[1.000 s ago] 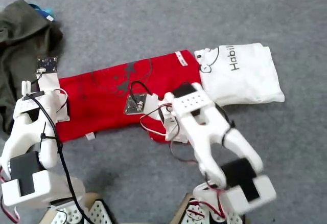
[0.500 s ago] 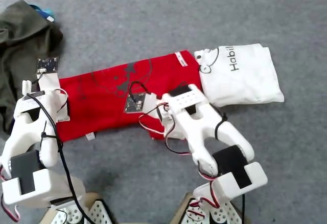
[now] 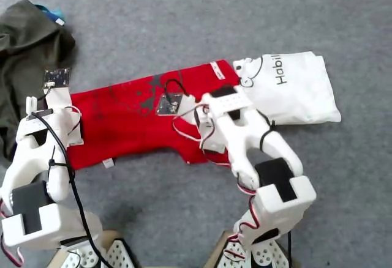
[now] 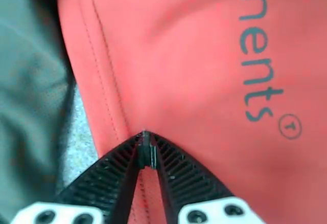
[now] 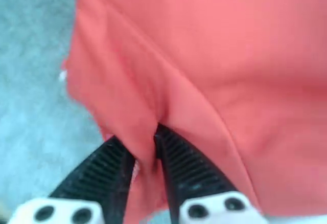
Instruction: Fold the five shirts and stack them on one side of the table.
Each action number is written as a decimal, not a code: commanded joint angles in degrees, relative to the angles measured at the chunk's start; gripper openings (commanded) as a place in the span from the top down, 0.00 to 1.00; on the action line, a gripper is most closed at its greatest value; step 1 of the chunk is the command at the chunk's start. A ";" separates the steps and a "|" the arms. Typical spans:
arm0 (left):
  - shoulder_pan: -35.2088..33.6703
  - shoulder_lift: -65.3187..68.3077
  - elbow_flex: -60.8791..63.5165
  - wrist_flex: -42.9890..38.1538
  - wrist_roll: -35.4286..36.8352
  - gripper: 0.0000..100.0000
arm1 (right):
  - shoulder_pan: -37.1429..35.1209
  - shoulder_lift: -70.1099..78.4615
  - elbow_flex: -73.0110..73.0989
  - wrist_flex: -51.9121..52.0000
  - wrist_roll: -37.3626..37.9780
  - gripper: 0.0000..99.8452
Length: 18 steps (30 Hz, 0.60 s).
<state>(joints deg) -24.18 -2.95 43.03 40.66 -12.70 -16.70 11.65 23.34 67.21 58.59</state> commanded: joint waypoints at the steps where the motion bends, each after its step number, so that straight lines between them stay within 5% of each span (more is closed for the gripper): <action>1: -1.01 0.00 -1.36 0.26 0.26 0.97 | 0.26 -0.04 -10.59 8.53 0.44 0.99; 10: -1.01 0.00 -1.36 0.26 0.26 0.97 | -1.14 16.92 -42.51 24.88 1.32 0.99; 18: -1.01 0.00 -1.36 0.26 0.26 0.97 | -2.55 38.02 -75.74 33.93 10.02 0.99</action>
<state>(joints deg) -24.18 -2.95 43.03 40.66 -12.70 -17.93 45.67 -40.75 100.00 66.42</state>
